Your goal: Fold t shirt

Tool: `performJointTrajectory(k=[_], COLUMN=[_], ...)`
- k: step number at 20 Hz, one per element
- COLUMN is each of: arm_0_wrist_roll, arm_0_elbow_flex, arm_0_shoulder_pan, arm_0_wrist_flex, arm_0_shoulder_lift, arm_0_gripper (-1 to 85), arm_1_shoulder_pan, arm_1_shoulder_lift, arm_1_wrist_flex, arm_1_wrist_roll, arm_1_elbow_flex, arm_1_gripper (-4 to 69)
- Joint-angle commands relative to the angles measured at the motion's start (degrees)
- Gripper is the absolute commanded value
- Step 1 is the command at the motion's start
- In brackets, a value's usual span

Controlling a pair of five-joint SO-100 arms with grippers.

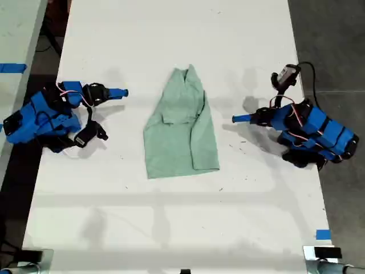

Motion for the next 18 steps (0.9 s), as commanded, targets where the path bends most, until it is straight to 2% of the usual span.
performJointTrajectory(k=[1, 4, 5, 6, 10, 12, 16, 18], arm_0_wrist_roll=[-0.88, -0.62, -0.62, -0.53, -1.76, -11.78, -40.87, -46.32], arm_0_elbow_flex=[0.88, 0.88, 0.88, 0.88, 0.18, 0.00, -0.44, -4.48], arm_0_shoulder_pan=[-0.18, -0.26, -0.18, -0.18, 1.76, 9.67, 28.21, 32.17], arm_0_wrist_flex=[0.09, -0.09, -0.09, -0.09, -0.70, -3.16, 2.29, 2.64], arm_0_shoulder_lift=[0.35, 0.35, 0.35, 0.35, 0.35, 0.35, 0.35, -4.75], arm_0_gripper=[19.8, 16.7, 5.4, 0.5, -0.2, -0.2, -0.2, -0.3], arm_1_shoulder_pan=[0.18, 0.18, 0.18, 0.18, 0.18, 0.26, 0.62, 0.62], arm_1_shoulder_lift=[0.62, 0.62, 0.62, 0.62, 0.62, 0.62, 0.62, 0.62], arm_1_wrist_flex=[0.62, 0.70, 0.70, 0.70, 0.70, 0.70, 0.62, 0.62], arm_1_wrist_roll=[0.62, 0.62, 0.62, 0.62, 0.70, 0.62, 0.53, 0.53], arm_1_elbow_flex=[1.49, 1.49, 1.49, 1.49, 1.49, 1.49, 1.49, 1.58], arm_1_gripper=[32.7, 32.8, 32.8, 32.7, 32.7, 32.6, 32.5, 32.3])
